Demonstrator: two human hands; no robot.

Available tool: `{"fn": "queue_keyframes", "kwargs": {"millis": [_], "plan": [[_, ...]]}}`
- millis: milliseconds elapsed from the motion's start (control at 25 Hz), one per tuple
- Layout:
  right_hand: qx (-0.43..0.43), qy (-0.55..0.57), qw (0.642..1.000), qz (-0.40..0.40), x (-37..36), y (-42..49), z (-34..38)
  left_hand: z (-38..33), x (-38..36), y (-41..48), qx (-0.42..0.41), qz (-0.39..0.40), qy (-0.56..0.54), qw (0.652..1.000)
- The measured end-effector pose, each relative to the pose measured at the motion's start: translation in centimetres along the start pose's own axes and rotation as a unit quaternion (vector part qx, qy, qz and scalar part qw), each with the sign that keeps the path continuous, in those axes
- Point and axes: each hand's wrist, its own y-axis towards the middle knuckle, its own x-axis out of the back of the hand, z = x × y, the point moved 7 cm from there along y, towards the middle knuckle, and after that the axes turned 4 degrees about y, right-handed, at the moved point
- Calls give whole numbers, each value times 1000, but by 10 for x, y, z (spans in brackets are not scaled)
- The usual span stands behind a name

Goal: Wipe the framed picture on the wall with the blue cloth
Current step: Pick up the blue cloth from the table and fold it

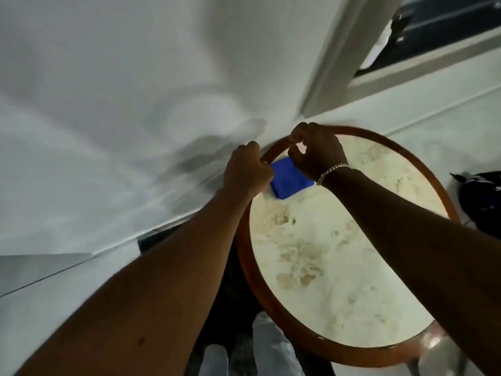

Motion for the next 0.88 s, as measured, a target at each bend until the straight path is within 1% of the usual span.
{"fn": "queue_keyframes", "kwargs": {"millis": [120, 160, 240, 320, 400, 480, 560, 600, 640, 760, 880], "plan": [[-105, -23, 993, 48, -46, 4, -62, 18, -62, 23, 78, 55, -39, 995], [-155, -25, 984, 82, -65, -3, -79, 27, -82, 29, 118, 77, -64, 988], [-200, 8, 974, 106, -94, -8, -103, 40, -110, 37, 193, 82, -145, 967], [-217, 64, 971, 83, -107, -8, -116, 50, -129, 46, 256, 62, -224, 938], [-230, 127, 963, 50, -113, -10, -119, 56, -134, 47, 267, 55, -264, 925], [-222, 182, 957, 28, -107, -11, -114, 58, -128, 40, 271, 59, -312, 909], [-188, 225, 956, 4, -90, -13, -100, 52, -107, 29, 259, 74, -361, 893], [-166, 242, 956, -15, -77, -13, -90, 46, -90, 25, 239, 72, -373, 893], [-145, 255, 955, -35, -63, -13, -77, 39, -72, 22, 215, 68, -376, 899], [-85, 288, 949, -96, -12, -8, -27, 3, 2, 14, 107, 39, -355, 928], [-42, 350, 927, -125, 45, -1, 30, -40, 87, -4, 15, 18, -362, 932]]}}
